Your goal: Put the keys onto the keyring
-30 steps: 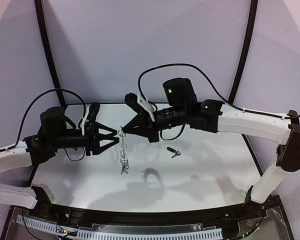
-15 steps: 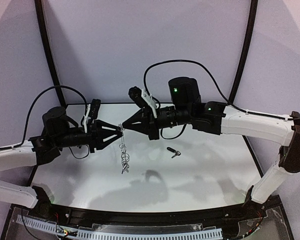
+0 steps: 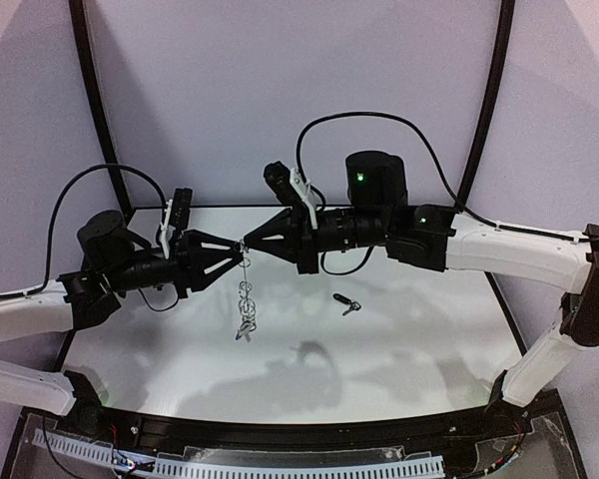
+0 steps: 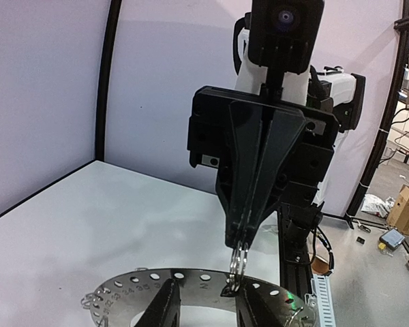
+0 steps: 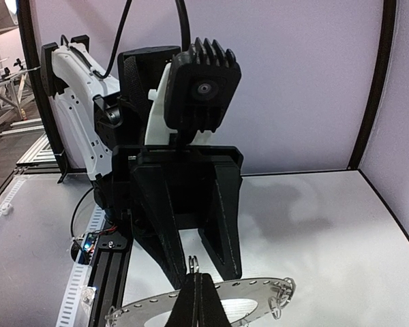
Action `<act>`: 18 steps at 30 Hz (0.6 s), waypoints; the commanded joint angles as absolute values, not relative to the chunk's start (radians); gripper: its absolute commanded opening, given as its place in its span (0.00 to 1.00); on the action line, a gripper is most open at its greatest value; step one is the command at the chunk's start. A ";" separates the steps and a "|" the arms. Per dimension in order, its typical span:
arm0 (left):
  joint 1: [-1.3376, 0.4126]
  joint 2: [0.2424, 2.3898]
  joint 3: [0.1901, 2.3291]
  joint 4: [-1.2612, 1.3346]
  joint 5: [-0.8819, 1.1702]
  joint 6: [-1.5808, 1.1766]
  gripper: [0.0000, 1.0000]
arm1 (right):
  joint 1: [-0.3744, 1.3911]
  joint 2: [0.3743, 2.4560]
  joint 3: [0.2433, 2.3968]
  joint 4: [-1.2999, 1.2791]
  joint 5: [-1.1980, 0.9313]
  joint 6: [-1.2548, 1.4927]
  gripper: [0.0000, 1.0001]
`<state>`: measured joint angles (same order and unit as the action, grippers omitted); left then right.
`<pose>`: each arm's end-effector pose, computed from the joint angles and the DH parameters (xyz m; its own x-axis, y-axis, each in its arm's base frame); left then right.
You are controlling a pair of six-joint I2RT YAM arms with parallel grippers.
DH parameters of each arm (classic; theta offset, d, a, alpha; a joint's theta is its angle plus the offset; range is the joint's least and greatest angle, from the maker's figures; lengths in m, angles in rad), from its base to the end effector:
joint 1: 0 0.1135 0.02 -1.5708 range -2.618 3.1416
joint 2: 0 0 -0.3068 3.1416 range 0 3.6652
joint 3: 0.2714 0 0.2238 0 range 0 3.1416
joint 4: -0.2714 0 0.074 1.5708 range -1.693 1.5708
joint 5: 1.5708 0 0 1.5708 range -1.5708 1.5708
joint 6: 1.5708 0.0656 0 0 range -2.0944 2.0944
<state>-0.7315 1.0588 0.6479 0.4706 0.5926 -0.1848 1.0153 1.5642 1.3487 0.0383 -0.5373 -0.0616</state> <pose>0.1389 -0.1739 0.3575 -0.1344 -0.0842 -0.9873 0.9606 0.2334 -0.1507 0.1665 0.3319 0.4098 -0.0315 -0.1510 -0.9880 -0.9994 0.0157 0.0295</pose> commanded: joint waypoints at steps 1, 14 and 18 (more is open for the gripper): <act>-0.729 1.058 0.641 0.519 0.620 -0.191 0.24 | 1.027 1.546 1.333 0.124 -0.536 -0.028 0.00; -0.730 1.077 0.645 0.560 0.607 -0.202 0.25 | 1.028 1.546 1.330 0.099 -0.578 -0.033 0.00; -0.730 1.077 0.647 0.565 0.606 -0.194 0.17 | 1.028 1.542 1.325 0.093 -0.591 -0.032 0.00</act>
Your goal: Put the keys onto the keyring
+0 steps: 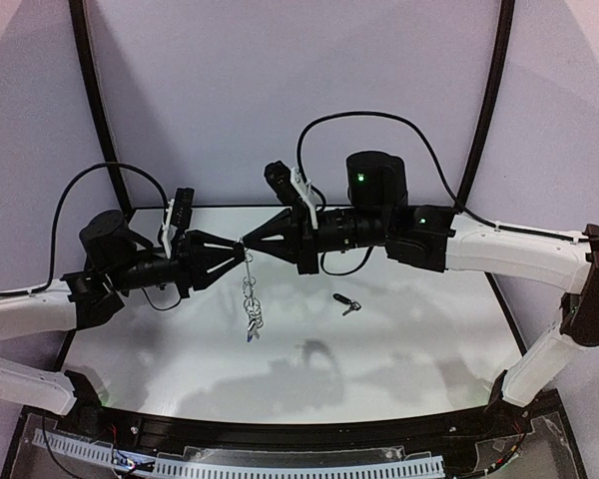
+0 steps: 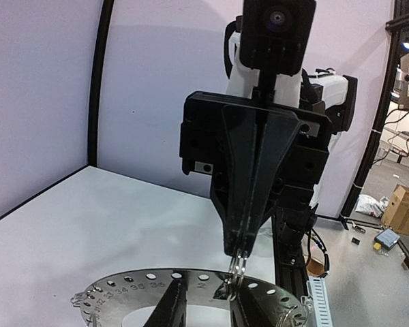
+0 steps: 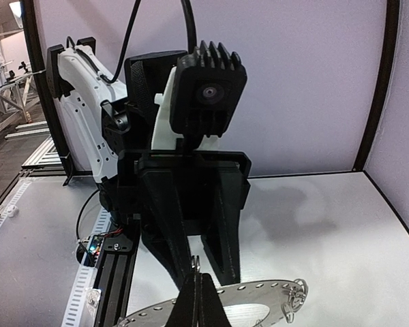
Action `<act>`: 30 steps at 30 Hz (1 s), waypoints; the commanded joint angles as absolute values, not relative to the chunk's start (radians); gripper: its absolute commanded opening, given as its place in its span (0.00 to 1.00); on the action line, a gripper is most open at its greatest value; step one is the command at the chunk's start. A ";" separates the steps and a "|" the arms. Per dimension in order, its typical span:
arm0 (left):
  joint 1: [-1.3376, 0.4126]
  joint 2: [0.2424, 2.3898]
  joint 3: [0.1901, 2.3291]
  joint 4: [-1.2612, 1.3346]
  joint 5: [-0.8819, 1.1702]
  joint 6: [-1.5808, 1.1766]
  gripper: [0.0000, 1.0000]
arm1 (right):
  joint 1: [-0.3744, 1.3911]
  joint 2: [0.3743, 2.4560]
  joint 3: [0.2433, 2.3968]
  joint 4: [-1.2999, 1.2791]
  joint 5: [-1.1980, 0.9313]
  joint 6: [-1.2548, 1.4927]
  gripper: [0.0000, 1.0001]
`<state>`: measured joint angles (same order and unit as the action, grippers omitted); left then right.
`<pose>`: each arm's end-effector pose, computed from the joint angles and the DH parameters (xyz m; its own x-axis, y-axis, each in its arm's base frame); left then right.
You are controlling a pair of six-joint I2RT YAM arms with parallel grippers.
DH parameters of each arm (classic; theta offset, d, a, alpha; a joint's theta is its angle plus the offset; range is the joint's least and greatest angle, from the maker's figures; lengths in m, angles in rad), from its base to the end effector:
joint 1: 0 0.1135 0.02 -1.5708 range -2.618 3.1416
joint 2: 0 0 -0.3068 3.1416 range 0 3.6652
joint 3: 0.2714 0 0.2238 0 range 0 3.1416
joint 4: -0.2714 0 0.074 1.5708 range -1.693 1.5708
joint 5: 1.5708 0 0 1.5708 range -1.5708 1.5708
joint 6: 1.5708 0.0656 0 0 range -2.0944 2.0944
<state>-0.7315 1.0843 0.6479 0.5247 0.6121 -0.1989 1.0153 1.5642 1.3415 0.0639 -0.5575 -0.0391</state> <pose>0.1419 -0.1780 0.3592 -0.1278 -0.1025 -0.9865 0.9664 0.2106 -0.1471 0.1654 0.3323 0.4107 -0.0444 -0.1344 -0.9899 -0.9990 -0.0016 0.0450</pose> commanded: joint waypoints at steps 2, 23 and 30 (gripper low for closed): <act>-0.730 1.079 0.650 0.563 0.615 -0.190 0.10 | 1.029 1.541 1.322 0.094 -0.593 -0.031 0.00; -0.730 1.044 0.700 0.207 0.453 -0.140 0.01 | 1.025 1.514 1.286 0.022 -0.399 -0.002 0.63; -0.730 1.037 0.643 0.226 0.411 -0.100 0.01 | 0.962 1.398 1.162 0.074 -0.156 0.124 0.98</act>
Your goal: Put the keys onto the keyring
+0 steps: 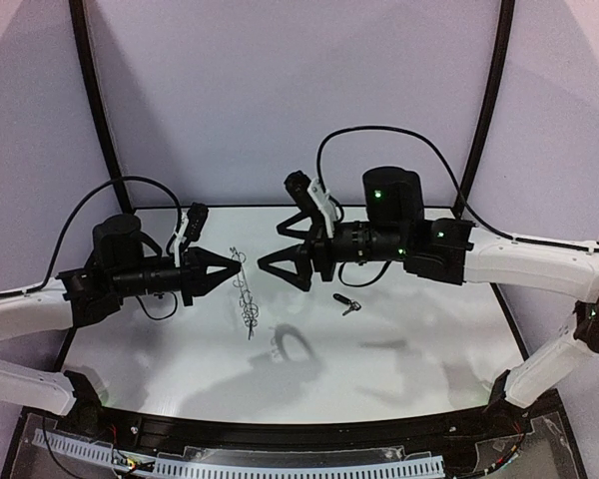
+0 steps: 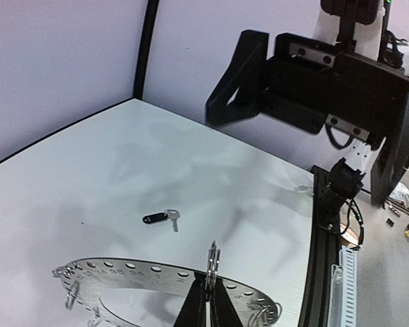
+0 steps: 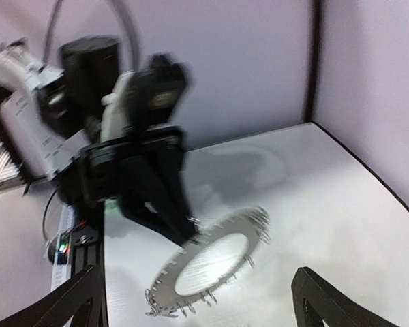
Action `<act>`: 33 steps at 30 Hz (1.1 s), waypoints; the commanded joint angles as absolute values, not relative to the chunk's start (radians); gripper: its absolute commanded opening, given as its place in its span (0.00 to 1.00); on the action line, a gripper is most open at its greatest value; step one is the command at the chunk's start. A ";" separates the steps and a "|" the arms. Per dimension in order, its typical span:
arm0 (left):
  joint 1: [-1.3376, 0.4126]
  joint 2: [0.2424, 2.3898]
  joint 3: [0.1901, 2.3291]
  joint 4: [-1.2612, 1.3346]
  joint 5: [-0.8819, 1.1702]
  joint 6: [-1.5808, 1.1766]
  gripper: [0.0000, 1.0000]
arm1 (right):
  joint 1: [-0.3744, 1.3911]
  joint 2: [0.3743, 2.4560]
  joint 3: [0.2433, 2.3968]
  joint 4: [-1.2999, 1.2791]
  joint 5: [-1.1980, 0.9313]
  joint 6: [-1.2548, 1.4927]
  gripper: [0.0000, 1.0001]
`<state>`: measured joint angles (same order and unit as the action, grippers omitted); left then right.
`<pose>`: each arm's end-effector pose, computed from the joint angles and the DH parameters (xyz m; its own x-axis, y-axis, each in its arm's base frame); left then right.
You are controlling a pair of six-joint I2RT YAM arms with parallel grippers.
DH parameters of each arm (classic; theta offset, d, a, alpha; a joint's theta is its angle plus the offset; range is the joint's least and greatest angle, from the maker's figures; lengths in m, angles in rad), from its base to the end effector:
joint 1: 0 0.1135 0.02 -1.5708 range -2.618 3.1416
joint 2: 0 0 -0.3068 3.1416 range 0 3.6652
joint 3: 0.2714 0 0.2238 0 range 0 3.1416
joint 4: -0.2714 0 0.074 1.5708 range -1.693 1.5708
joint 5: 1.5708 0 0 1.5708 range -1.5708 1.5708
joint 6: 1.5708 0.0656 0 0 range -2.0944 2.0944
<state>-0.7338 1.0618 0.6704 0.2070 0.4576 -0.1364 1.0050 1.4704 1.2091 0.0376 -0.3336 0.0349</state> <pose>0.1464 -0.1711 0.3303 -0.2604 0.0706 -0.9629 0.8962 0.3886 -0.2139 0.1672 0.3033 0.3908 -0.1527 -0.1789 -0.9720 -0.9640 0.2434 0.1066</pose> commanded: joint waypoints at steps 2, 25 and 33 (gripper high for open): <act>-0.730 1.030 0.625 0.240 0.393 -0.076 0.01 | 0.908 1.378 1.147 0.012 -0.121 0.185 0.98; -0.730 1.070 0.712 -0.004 0.406 -0.009 0.01 | 0.478 1.957 1.452 -0.739 -0.400 0.011 0.73; -0.730 1.075 0.714 -0.004 0.418 -0.006 0.01 | 0.434 2.113 1.590 -0.869 -0.542 -0.097 0.58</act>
